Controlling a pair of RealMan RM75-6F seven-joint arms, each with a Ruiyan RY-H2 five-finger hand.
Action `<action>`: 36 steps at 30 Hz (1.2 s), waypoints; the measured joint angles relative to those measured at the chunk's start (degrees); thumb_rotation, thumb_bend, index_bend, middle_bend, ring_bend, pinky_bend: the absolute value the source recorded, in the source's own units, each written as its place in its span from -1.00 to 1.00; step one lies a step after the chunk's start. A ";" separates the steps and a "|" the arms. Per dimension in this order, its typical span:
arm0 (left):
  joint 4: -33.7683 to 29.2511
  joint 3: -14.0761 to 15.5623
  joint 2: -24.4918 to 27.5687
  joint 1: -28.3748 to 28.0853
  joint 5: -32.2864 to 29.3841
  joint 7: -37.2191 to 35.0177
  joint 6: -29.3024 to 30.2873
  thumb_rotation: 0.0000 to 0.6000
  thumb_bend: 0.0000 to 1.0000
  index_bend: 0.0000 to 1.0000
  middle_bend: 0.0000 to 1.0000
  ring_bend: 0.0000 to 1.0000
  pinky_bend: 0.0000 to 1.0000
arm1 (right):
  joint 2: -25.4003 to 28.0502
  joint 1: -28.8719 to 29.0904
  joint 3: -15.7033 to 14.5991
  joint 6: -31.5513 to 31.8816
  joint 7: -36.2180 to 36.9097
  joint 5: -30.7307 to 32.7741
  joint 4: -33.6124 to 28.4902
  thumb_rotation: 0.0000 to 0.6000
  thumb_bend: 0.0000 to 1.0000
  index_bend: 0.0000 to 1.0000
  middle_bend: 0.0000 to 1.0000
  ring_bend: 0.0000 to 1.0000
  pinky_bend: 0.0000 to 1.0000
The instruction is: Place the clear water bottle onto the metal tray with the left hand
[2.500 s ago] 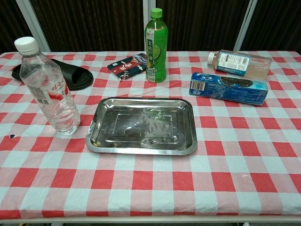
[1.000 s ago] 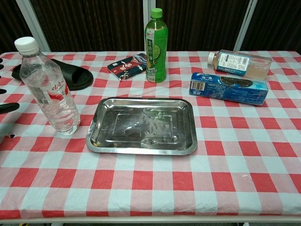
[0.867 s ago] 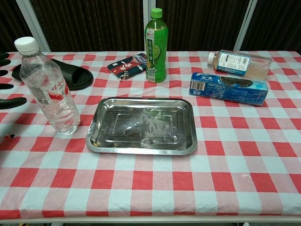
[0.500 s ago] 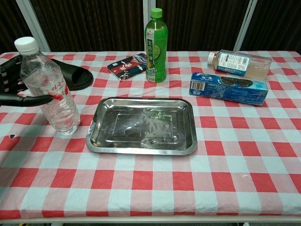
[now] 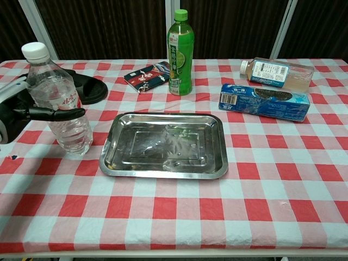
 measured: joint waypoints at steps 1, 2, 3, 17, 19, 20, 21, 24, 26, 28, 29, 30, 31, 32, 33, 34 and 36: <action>0.22 -0.23 -0.24 -0.15 -0.23 0.20 0.05 1.00 -0.88 -0.25 -0.13 -0.45 -0.32 | -0.01 0.03 -0.01 -0.07 -0.02 0.03 0.01 1.00 -0.81 -1.00 -1.00 -1.00 -1.00; 0.32 -0.36 -0.36 -0.22 -0.35 0.31 0.09 1.00 -0.85 -0.17 -0.07 -0.41 -0.29 | -0.02 0.03 -0.03 -0.15 -0.03 0.08 0.06 1.00 -0.80 -1.00 -1.00 -1.00 -1.00; 0.46 -0.51 -0.49 -0.30 -0.50 0.50 0.13 1.00 -0.83 -0.13 -0.03 -0.39 -0.27 | -0.03 0.04 -0.03 -0.19 -0.02 0.12 0.11 1.00 -0.80 -1.00 -1.00 -1.00 -1.00; -1.36 -3.03 -0.05 -1.33 -1.57 4.22 1.81 1.00 -0.60 0.27 0.35 -0.05 0.04 | 0.22 0.02 0.18 -0.38 0.50 0.60 0.06 1.00 -0.81 -1.00 -1.00 -1.00 -1.00; -2.32 -3.50 0.25 -1.84 -1.37 5.06 1.94 1.00 -0.60 0.27 0.35 -0.05 0.04 | 0.29 -0.01 0.15 -0.23 0.54 0.46 -0.03 1.00 -0.81 -1.00 -1.00 -1.00 -1.00; -2.76 -3.73 0.34 -2.11 -1.33 5.45 1.94 1.00 -0.60 0.27 0.35 -0.05 0.04 | 0.34 -0.03 0.15 -0.11 0.56 0.38 -0.11 1.00 -0.81 -1.00 -1.00 -1.00 -1.00; -3.25 -3.94 0.43 -2.36 -1.32 5.79 1.92 1.00 -0.60 0.26 0.35 -0.05 0.04 | 0.39 -0.06 0.15 -0.04 0.58 0.36 -0.15 1.00 -0.81 -1.00 -1.00 -1.00 -1.00; -5.53 -4.26 1.00 -2.82 -1.02 6.54 2.11 1.00 -0.60 0.26 0.35 -0.05 0.03 | 0.49 -0.07 0.24 -0.11 0.56 0.58 -0.23 1.00 -0.81 -1.00 -1.00 -1.00 -1.00; -7.95 -3.69 1.79 -2.24 -0.40 6.64 2.81 1.00 -0.60 0.26 0.35 -0.05 0.03 | 0.55 -0.05 0.35 -0.25 0.49 0.87 -0.31 1.00 -0.81 -1.00 -1.00 -1.00 -1.00; -9.88 -3.75 1.82 -2.43 -0.32 6.78 2.60 1.00 -0.61 0.26 0.35 -0.05 0.03 | 0.61 -0.03 0.42 -0.28 0.51 0.94 -0.48 1.00 -0.81 -1.00 -1.00 -1.00 -1.00; -10.28 -3.86 1.67 -2.89 -0.35 6.82 2.31 1.00 -0.60 0.26 0.35 -0.05 0.03 | 0.67 -0.03 0.46 -0.21 0.57 0.91 -0.61 1.00 -0.80 -1.00 -1.00 -1.00 -1.00; -10.48 -3.94 1.39 -3.44 -0.37 6.82 2.00 1.00 -0.60 0.26 0.35 -0.05 0.03 | 0.71 -0.04 0.48 -0.08 0.61 0.84 -0.69 1.00 -0.80 -1.00 -1.00 -1.00 -1.00; -10.46 -3.98 0.84 -4.06 -0.40 6.77 1.67 1.00 -0.60 0.26 0.35 -0.05 0.03 | 0.77 -0.07 0.50 0.07 0.66 0.75 -0.78 1.00 -0.81 -1.00 -1.00 -1.00 -1.00; -10.25 -3.98 0.33 -4.34 -0.43 6.69 1.50 1.00 -0.60 0.26 0.35 -0.05 0.03 | 0.86 -0.11 0.53 0.29 0.77 0.66 -0.91 1.00 -0.81 -1.00 -1.00 -1.00 -1.00; -9.86 -3.97 -0.19 -4.57 -0.45 6.59 1.38 1.00 -0.60 0.26 0.35 -0.05 0.03 | 0.95 -0.15 0.58 0.44 0.86 0.62 -1.02 1.00 -0.81 -1.00 -1.00 -1.00 -1.00; -9.14 -3.96 -0.95 -4.88 -0.48 6.41 1.23 1.00 -0.60 0.26 0.35 -0.05 0.03 | 1.04 -0.18 0.63 0.49 0.93 0.63 -1.11 1.00 -0.81 -1.00 -1.00 -1.00 -1.00; -7.76 -3.90 -2.16 -5.42 -0.49 6.10 0.97 1.00 -0.60 0.26 0.35 -0.05 0.03 | 1.14 -0.20 0.70 0.38 1.02 0.87 -1.16 1.00 -0.81 -1.00 -1.00 -1.00 -1.00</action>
